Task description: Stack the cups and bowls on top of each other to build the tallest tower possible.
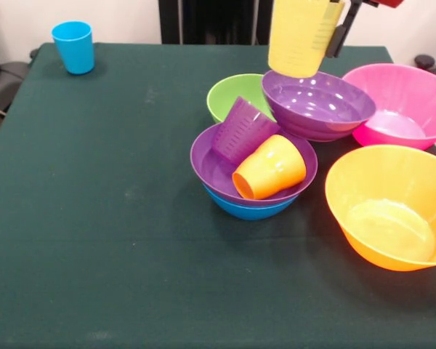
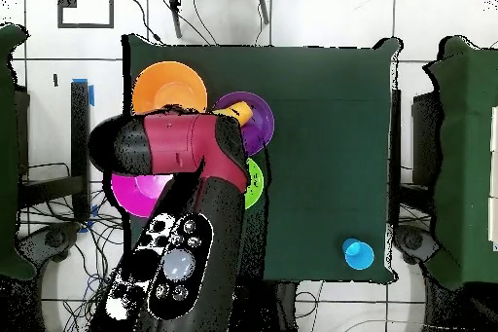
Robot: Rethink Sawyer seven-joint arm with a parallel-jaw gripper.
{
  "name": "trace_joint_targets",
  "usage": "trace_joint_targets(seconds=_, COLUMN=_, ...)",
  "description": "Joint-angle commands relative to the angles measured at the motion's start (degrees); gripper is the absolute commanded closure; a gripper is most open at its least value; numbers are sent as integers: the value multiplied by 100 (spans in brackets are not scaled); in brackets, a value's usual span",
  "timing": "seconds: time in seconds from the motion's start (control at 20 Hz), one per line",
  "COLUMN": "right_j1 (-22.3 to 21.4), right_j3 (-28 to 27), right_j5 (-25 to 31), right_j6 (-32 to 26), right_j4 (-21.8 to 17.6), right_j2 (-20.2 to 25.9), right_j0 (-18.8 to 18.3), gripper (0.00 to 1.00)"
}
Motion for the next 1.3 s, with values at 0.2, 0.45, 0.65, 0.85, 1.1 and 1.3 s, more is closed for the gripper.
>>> trace_joint_targets(seconds=0.2, right_j1=414, right_j3=392, right_j5=-150, right_j6=664, right_j4=-54, right_j2=377, right_j0=-121, gripper=100)
trace_joint_targets(seconds=0.45, right_j1=642, right_j3=124, right_j5=-64, right_j6=641, right_j4=-134, right_j2=289, right_j0=-149, gripper=100)
trace_joint_targets(seconds=0.65, right_j1=879, right_j3=-230, right_j5=101, right_j6=628, right_j4=-143, right_j2=219, right_j0=-201, gripper=100)
trace_joint_targets(seconds=0.85, right_j1=1176, right_j3=-634, right_j5=233, right_j6=624, right_j4=-156, right_j2=132, right_j0=-218, gripper=100)
trace_joint_targets(seconds=1.1, right_j1=1473, right_j3=-1028, right_j5=358, right_j6=628, right_j4=-117, right_j2=44, right_j0=-226, gripper=100)
trace_joint_targets(seconds=1.3, right_j1=1464, right_j3=-1060, right_j5=418, right_j6=586, right_j4=-43, right_j2=49, right_j0=-237, gripper=100)
